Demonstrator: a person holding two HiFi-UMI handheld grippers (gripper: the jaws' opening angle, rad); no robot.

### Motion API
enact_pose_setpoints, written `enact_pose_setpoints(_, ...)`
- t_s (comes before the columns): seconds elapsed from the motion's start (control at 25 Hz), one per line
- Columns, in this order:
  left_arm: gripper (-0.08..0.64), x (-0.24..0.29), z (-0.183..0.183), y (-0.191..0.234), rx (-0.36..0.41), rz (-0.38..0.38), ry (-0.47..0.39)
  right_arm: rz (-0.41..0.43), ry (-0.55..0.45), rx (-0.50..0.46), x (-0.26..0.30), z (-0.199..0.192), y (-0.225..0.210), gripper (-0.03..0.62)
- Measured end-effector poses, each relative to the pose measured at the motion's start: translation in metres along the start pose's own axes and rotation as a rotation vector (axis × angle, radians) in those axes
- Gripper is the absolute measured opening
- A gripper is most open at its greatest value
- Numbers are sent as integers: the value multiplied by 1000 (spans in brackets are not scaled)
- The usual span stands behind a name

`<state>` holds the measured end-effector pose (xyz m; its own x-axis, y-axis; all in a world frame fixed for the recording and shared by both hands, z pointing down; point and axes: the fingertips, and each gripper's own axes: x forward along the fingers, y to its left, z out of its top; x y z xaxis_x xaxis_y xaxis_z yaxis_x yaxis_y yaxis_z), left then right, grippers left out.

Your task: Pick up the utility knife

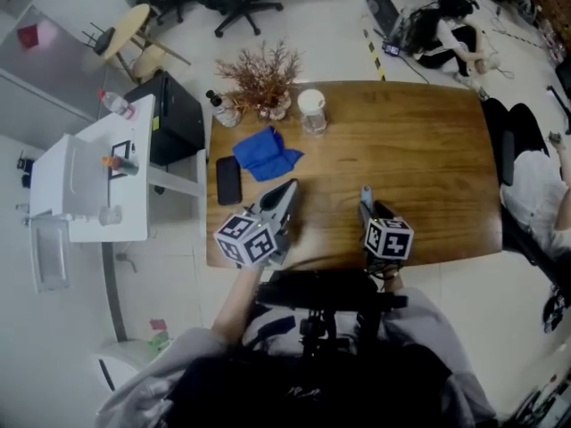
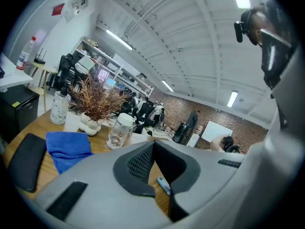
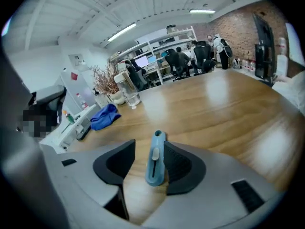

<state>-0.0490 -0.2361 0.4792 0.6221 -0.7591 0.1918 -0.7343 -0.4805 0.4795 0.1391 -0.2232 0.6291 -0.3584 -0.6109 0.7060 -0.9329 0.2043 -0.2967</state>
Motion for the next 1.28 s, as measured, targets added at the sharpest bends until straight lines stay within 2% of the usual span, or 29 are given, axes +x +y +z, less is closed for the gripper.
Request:
enact_pose_setpoints(0.12, 6, 0, -1, 2, 8, 25, 7, -54, 52, -96, 13, -2, -8, 207)
enact_pose_setpoints(0.4, 5, 4, -7, -3, 16, 25, 30, -72, 110, -139, 28, -8, -4, 207)
enact_pose_setpoints(0.56, 6, 3, -9, -4, 15, 24, 35, -126, 112, -211, 28, -8, -3, 163)
enact_pose_setpoints(0.88, 6, 2, -8, -7, 20, 8, 35, -100, 77, -11, 19, -9, -12, 141)
enact_pose_setpoints(1.12, 6, -2, -13, -3, 27, -3, 55, -49, -14, 89, 0, 5, -1, 140)
enact_pose_setpoints(1.28, 6, -1, -15, -6, 21, -48, 73, -1, -97, 126, -23, 25, 14, 140)
